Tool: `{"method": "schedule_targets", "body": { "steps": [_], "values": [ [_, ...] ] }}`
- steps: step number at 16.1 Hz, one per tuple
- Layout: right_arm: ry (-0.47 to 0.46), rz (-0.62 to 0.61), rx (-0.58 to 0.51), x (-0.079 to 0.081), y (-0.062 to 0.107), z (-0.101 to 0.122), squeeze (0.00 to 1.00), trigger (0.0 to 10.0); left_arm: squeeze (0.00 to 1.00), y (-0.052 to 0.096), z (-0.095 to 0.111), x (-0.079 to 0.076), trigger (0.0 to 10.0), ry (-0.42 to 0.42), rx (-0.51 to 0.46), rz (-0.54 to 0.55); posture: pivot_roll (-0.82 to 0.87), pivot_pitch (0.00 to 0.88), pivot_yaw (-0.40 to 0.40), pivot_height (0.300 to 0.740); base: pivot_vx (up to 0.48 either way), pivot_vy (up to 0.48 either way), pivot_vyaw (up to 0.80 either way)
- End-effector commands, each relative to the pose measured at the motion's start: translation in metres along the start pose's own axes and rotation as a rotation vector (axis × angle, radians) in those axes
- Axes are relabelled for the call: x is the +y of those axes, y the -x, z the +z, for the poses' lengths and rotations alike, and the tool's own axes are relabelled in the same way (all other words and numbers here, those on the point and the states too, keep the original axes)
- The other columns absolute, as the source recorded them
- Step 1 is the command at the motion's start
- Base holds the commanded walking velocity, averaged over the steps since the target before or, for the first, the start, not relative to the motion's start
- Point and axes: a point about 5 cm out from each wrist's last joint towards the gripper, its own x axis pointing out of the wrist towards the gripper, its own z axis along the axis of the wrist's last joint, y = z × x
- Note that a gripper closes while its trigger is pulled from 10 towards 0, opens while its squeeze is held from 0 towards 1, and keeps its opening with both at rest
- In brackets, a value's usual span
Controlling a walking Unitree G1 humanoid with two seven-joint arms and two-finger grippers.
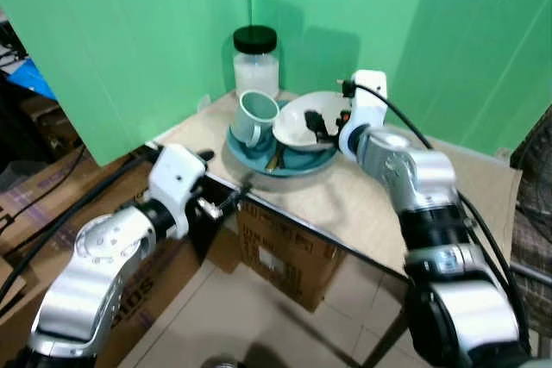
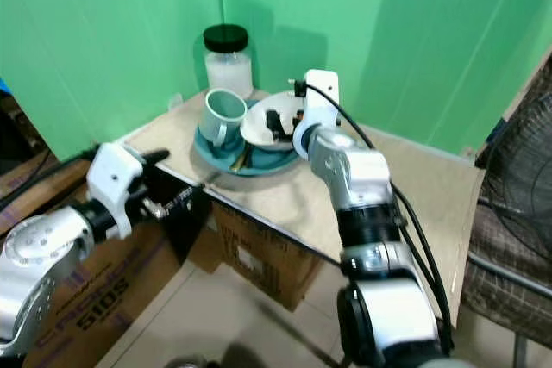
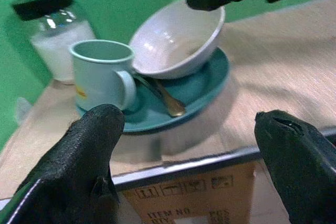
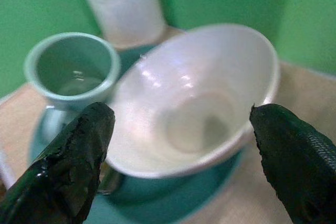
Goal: Setting the table
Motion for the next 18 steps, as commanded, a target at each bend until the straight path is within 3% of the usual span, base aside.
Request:
{"method": "schedule_targets", "body": {
  "steps": [1,2,3,6,9,10,11,12,14,15,18],
  "values": [
    [-0.006,-0.042,-0.028,-0.004,-0.004,0.01,0.0,10.0,0.93,0.001,0.001,-0.004,10.0,-0.013,0.011,-0.051,0.15,0.0,0.008,0.74,0.0,0.0,0.0],
    [-0.012,-0.05,-0.036,-0.003,-0.005,0.014,0.0,10.0,0.84,0.003,0.0,-0.007,10.0,-0.007,0.015,-0.082,0.15,0.0,0.005,0.74,0.0,0.0,0.0],
    [-0.01,-0.071,-0.053,-0.004,-0.006,0.018,0.0,10.0,0.0,0.005,-0.001,-0.011,10.0,0.006,0.024,-0.113,0.15,0.0,0.006,0.74,0.0,0.0,0.0],
    [-0.02,-0.113,-0.067,-0.006,-0.011,0.02,0.0,10.0,0.0,0.005,-0.003,-0.013,10.0,0.036,0.027,-0.127,0.14,0.0,0.01,0.74,0.0,0.0,0.0],
    [-0.036,-0.172,0.009,-0.006,-0.019,0.004,0.0,10.0,0.0,0.002,-0.004,-0.011,10.0,0.021,0.023,-0.109,0.14,0.0,0.013,0.74,0.0,0.0,0.0],
    [-0.083,-0.158,0.022,-0.003,-0.022,0.001,0.0,5.4,0.0,0.001,-0.003,-0.011,10.0,0.022,0.024,-0.111,0.14,0.0,0.012,0.74,0.0,0.0,0.0],
    [-0.115,-0.148,0.028,-0.001,-0.023,-0.001,0.0,3.4,0.0,0.001,-0.003,-0.012,10.0,0.022,0.023,-0.111,0.14,0.0,0.01,0.74,0.0,0.0,0.0],
    [-0.13,-0.147,0.031,0.0,-0.024,-0.001,0.0,3.4,0.0,0.002,-0.003,-0.012,10.0,0.022,0.023,-0.111,0.14,0.0,0.01,0.74,0.0,0.0,0.0],
    [-0.211,-0.146,0.053,0.0,-0.026,-0.007,0.0,0.0,0.0,0.002,-0.003,-0.012,10.0,0.02,0.023,-0.108,0.15,0.0,0.006,0.74,0.0,0.0,0.0],
    [-0.275,-0.135,0.067,0.0,-0.027,-0.01,0.0,0.0,0.0,0.003,-0.004,-0.011,10.0,0.018,0.024,-0.106,0.15,0.0,0.005,0.74,0.0,0.0,0.0],
    [-0.331,-0.121,0.089,0.003,-0.029,-0.014,0.0,0.0,0.0,0.003,-0.004,-0.011,10.0,0.009,0.026,-0.1,0.15,0.0,0.005,0.74,0.0,0.0,0.0]
  ]
}}
